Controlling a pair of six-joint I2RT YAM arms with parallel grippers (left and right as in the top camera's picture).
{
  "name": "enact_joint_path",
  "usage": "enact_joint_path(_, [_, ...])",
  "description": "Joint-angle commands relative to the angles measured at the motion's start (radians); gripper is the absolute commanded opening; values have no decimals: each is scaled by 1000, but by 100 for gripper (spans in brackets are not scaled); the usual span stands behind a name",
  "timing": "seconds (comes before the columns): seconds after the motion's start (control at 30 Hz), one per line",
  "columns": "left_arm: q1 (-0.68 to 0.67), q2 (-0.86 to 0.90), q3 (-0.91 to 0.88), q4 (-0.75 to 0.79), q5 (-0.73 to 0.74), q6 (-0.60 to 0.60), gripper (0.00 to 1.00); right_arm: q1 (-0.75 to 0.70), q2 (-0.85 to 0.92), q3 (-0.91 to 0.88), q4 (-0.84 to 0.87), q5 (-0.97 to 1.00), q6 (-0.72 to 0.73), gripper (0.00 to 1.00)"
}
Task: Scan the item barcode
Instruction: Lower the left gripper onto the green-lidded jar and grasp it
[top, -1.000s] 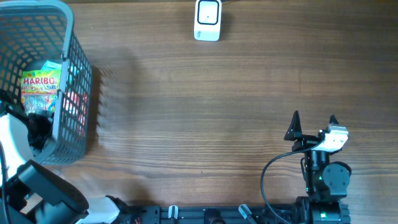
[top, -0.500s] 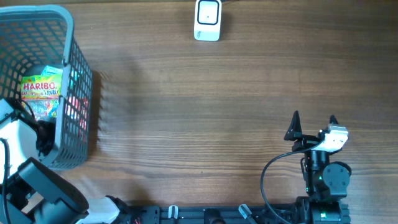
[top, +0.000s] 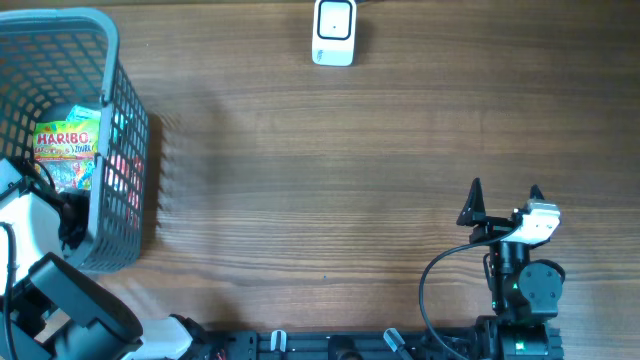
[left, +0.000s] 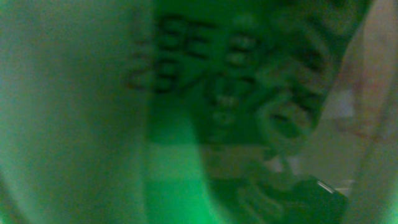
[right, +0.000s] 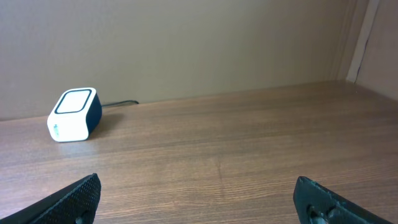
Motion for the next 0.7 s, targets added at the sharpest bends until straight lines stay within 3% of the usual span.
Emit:
enact_joint_path(0.0, [7, 13, -11, 6, -2, -11, 73, 4, 2, -1, 2, -16, -9, 99])
enact_joint_path(0.03, [6, 13, -11, 4, 2, -10, 73, 4, 2, -1, 2, -16, -9, 100])
enact_joint_path(0.07, [4, 12, -11, 1, 5, -9, 81, 4, 2, -1, 2, -16, -9, 100])
enact_joint_path(0.1, [0, 10, -11, -2, 5, -7, 99, 4, 2, -1, 2, -17, -9, 100])
enact_joint_path(0.3, [-69, -56, 40, -36, -3, 0, 100, 4, 2, -1, 2, -16, -10, 100])
enact_joint_path(0.47, [-121, -115, 152, -102, -120, 1, 100, 4, 2, -1, 2, -16, -9, 100])
enact_joint_path(0.67, [-107, -114, 197, -120, -179, 0, 100, 4, 2, -1, 2, -16, -9, 100])
